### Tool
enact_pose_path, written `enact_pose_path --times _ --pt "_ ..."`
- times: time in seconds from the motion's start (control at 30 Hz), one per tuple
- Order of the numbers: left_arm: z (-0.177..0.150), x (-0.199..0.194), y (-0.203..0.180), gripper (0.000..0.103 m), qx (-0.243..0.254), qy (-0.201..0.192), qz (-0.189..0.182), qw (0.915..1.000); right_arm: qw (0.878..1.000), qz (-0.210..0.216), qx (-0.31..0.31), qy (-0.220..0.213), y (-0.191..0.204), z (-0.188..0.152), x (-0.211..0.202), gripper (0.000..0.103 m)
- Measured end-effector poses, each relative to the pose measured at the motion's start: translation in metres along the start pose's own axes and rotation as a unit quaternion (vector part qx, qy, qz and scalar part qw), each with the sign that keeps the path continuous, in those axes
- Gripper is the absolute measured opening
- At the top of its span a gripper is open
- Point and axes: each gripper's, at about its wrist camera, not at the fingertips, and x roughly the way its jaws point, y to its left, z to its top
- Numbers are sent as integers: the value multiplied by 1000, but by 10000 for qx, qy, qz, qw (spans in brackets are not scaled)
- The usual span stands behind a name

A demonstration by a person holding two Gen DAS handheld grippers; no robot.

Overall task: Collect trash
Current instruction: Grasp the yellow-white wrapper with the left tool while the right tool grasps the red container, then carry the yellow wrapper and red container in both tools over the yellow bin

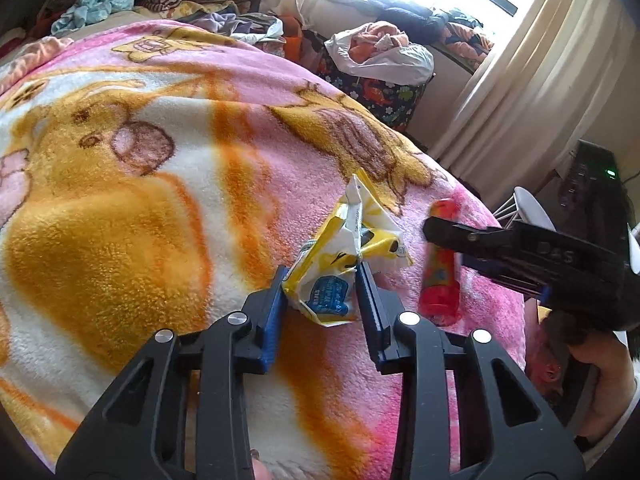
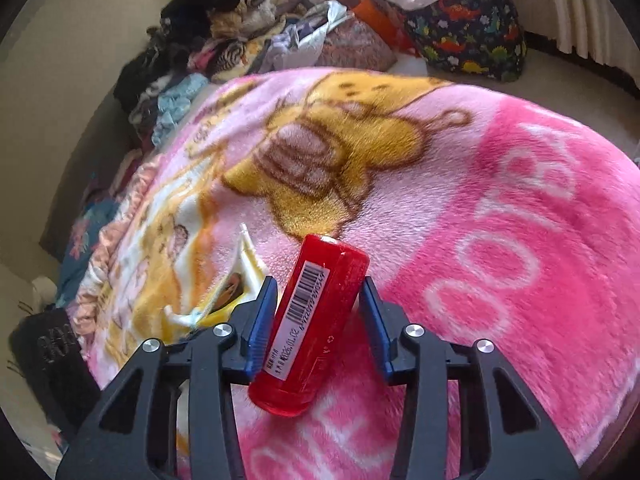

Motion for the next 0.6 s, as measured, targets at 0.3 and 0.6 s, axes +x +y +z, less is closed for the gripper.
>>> enact_pose_path --times 0.3,0.6 --pt "-2 -9 -35 24 354 -145 -80 9992 9964 -91 -22 -842 -16 -16 -82 34" --pt "-4 -17 -86 24 751 -205 -459 9959 9898 -332 139 -1377 -45 -32 -148 33"
